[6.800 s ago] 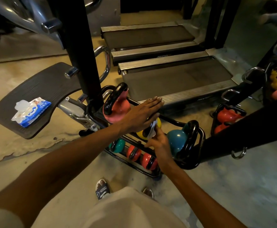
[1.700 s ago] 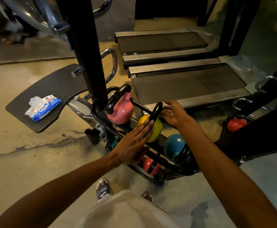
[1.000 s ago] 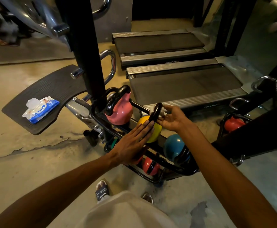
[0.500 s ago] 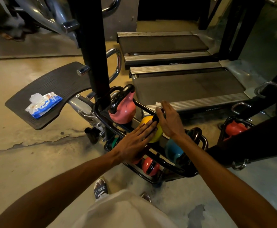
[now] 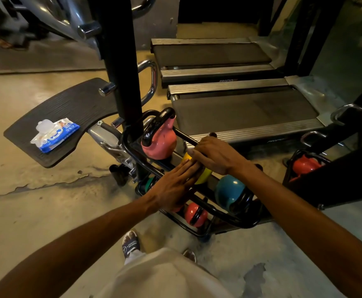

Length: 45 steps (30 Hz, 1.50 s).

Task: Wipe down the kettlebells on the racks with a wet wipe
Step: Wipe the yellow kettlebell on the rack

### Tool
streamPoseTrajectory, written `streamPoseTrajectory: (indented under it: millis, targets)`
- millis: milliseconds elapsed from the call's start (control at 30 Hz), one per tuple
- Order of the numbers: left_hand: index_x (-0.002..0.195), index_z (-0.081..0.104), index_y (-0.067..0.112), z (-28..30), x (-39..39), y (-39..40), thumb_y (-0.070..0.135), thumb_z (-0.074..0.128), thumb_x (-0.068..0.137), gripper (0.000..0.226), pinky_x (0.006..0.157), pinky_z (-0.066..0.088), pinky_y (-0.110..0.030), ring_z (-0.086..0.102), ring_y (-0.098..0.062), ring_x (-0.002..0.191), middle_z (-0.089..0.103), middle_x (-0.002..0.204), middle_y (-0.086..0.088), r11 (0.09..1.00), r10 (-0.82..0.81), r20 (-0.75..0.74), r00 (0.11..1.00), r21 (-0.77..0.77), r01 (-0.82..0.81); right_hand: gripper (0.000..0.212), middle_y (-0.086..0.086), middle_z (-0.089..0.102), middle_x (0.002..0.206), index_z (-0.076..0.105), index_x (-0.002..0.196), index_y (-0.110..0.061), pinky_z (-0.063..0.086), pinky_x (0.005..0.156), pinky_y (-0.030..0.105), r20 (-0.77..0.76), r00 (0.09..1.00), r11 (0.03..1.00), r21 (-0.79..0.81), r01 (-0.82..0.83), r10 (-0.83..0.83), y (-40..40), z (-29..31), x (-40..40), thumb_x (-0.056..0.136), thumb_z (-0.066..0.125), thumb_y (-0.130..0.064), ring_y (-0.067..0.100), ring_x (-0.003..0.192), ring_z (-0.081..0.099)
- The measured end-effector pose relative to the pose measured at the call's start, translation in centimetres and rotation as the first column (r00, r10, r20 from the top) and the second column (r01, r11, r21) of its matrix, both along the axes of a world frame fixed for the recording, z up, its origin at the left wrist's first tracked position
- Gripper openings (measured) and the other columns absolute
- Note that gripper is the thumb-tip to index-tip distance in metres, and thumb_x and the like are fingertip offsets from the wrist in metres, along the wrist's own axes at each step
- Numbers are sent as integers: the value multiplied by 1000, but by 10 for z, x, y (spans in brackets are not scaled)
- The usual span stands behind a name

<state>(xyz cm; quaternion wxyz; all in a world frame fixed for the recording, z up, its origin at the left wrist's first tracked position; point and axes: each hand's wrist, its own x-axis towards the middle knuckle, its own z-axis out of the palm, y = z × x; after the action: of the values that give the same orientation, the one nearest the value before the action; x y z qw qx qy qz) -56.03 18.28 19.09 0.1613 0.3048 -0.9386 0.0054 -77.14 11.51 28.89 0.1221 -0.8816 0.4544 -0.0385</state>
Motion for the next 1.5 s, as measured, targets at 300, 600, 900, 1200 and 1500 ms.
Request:
streamPoseTrajectory:
  millis: [300, 600, 900, 1200, 1500]
  targets:
    - [166, 15, 3, 8, -2, 2, 33, 61, 99, 86, 132, 8, -50, -4, -35, 162, 1, 174, -19, 1000, 8, -8, 1000, 20, -8, 62, 7, 39, 162, 52, 145, -20, 33, 112, 36, 233, 859, 888, 64, 455, -457, 8, -22, 0, 109, 21, -61, 20, 151, 33]
    - [165, 15, 2, 12, -1, 2, 33, 62, 102, 84, 130, 18, -54, -2, -37, 161, 1, 173, -23, 1000, -1, 2, 1000, 17, 1, 51, 9, 61, 119, 63, 123, -5, 42, 79, 25, 417, 459, 584, 248, 773, -784, -7, -17, 43, 107, 46, -50, 20, 108, 56]
    - [166, 6, 6, 13, -8, 6, 36, 47, 106, 79, 128, 22, -55, -2, -35, 162, 0, 174, -20, 999, 17, -17, 1000, 52, -16, 33, 15, 69, 101, 60, 120, -1, 62, 57, 32, 306, -428, 190, 937, 292, -851, -21, -19, 11, 95, 70, -21, 27, 84, 72]
    - [166, 7, 4, 9, -17, 13, 40, 48, 109, 79, 129, 22, -54, -3, -33, 162, -4, 175, -17, 993, 81, -54, 995, 91, -76, 19, 23, 63, 94, 59, 111, 8, 61, 57, 30, 192, -217, 189, 981, 34, -957, 34, 1, -1, 97, 48, 13, 29, 82, 67]
    - [165, 23, 6, 15, -39, 28, 40, 38, 110, 66, 132, 5, -46, 5, -27, 163, 12, 174, -15, 969, 232, -174, 957, 122, -213, 53, 23, 62, 132, 44, 148, -4, 63, 72, 39, 264, -187, 271, 962, -15, -946, 53, -2, -27, 98, 61, -11, 35, 114, 67]
